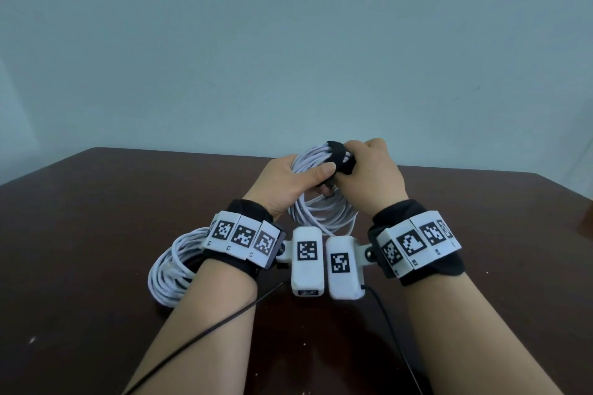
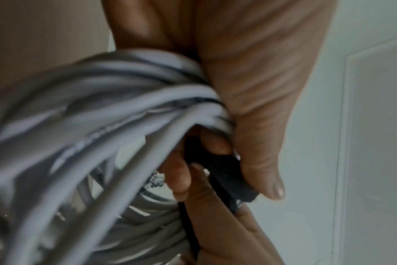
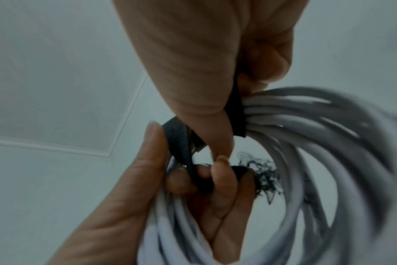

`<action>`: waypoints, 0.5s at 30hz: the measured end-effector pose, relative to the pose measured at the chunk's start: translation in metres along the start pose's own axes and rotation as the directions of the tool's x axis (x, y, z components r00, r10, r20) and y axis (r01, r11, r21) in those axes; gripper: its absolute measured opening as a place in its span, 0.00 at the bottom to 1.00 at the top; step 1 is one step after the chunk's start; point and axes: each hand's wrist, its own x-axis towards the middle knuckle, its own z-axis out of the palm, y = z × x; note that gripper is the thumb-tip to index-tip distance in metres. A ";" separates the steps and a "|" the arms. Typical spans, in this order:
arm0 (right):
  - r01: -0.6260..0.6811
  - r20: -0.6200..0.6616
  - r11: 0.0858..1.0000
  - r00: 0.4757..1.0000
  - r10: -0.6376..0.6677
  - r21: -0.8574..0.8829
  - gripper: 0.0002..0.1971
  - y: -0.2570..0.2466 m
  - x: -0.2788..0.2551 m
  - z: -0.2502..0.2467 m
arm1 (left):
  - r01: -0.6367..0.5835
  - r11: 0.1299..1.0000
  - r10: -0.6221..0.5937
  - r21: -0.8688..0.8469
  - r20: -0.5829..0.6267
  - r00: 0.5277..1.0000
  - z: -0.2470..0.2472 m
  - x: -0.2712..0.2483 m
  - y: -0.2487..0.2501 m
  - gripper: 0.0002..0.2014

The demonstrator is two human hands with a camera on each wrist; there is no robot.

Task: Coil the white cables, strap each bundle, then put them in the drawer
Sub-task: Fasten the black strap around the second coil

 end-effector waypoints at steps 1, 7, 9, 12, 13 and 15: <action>0.018 0.006 1.000 1.000 -0.018 -0.002 0.05 0.001 0.001 0.000 | -0.002 1.000 0.002 -0.005 0.010 1.000 0.000 0.000 0.000 0.06; 0.051 0.034 0.994 0.998 -0.049 -0.092 0.06 0.014 0.005 -0.001 | 0.226 0.944 -0.224 -0.238 0.039 0.974 0.002 0.006 -0.001 0.40; 0.080 0.024 0.990 0.997 -0.077 -0.119 0.07 0.013 0.005 -0.001 | 0.216 0.902 -0.256 -0.375 -0.060 0.965 -0.001 0.008 0.000 0.28; 0.117 0.039 0.979 0.993 -0.112 -0.165 0.09 0.009 0.004 0.002 | 0.090 0.868 -0.222 -0.489 -0.221 0.950 -0.007 0.010 -0.002 0.02; 0.120 0.045 0.977 0.992 -0.114 -0.178 0.09 0.008 0.004 0.003 | 0.052 0.859 -0.209 -0.510 -0.254 0.944 -0.009 0.011 -0.002 0.07; 0.108 0.058 0.973 0.993 -0.099 -0.201 0.09 0.008 0.003 0.005 | -0.002 0.842 -0.186 -0.540 -0.294 0.938 -0.012 0.012 -0.005 0.14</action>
